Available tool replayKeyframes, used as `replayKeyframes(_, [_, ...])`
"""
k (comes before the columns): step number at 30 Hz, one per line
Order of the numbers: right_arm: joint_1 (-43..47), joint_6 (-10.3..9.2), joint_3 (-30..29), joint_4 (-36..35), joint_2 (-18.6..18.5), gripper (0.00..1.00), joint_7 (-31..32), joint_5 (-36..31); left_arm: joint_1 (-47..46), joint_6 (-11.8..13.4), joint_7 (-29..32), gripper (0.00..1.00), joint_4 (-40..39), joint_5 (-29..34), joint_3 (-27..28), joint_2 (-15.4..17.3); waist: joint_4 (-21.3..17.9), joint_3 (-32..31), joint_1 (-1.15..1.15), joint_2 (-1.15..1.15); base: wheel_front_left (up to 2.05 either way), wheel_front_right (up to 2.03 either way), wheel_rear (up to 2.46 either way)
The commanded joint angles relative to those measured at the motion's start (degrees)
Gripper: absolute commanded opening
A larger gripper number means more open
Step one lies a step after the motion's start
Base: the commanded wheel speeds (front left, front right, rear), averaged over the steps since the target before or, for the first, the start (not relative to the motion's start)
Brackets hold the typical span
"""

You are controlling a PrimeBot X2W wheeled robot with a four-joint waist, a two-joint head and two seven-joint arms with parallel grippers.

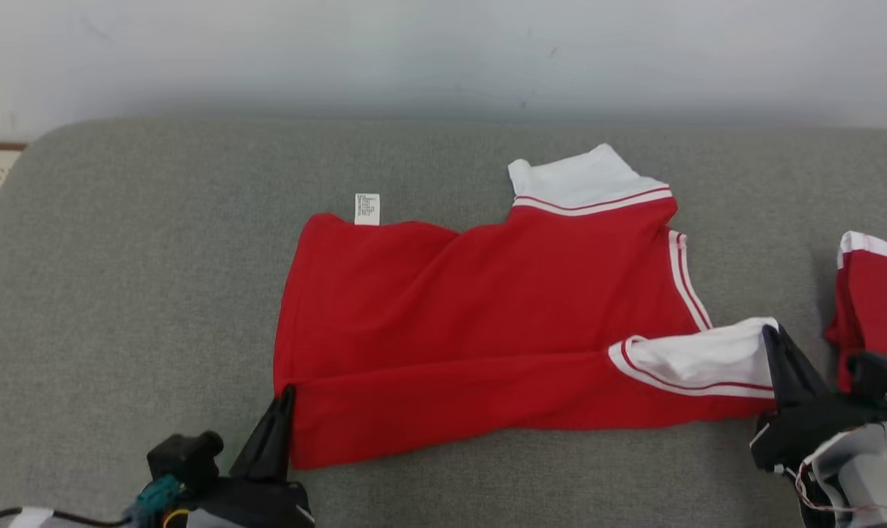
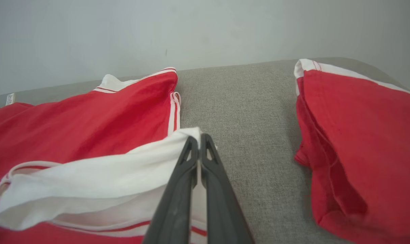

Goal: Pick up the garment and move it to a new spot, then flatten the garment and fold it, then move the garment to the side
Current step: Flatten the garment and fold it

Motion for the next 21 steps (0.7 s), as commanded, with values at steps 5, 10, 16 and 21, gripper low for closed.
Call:
replayKeyframes(5, [-5.62, -0.08, 1.35, 3.57, 0.16, 0.00, 0.00, -1.17, -5.22, 0.02, -0.06, 0.00, 2.22, 0.12, -1.10, 0.08, 1.41, 5.62, -0.01, -0.01, 0.00, 0.00, 0.00])
replayKeyframes(10, [-8.87, -0.08, 1.58, 5.29, 0.10, 0.00, 0.00, -1.90, -8.39, 0.02, -0.06, 0.00, 3.16, 0.61, -0.31, -0.03, 1.68, 7.62, -0.01, -0.01, 0.00, 0.00, 0.00])
replayKeyframes(16, [-10.73, -0.08, 1.53, 6.44, 0.64, 0.00, 0.00, -2.44, -10.19, 0.02, -0.06, 0.00, 4.25, 1.27, -0.62, -0.06, 1.74, 8.37, -0.01, -0.01, 0.00, 0.00, 0.00])
replayKeyframes(21, [-10.56, -0.08, -0.17, 5.59, 1.31, 1.00, 0.00, -2.59, -10.61, 0.02, -0.06, 1.00, 3.98, 2.43, 1.44, -0.08, 1.63, 8.23, -0.01, -0.01, 0.00, 0.00, 0.00])
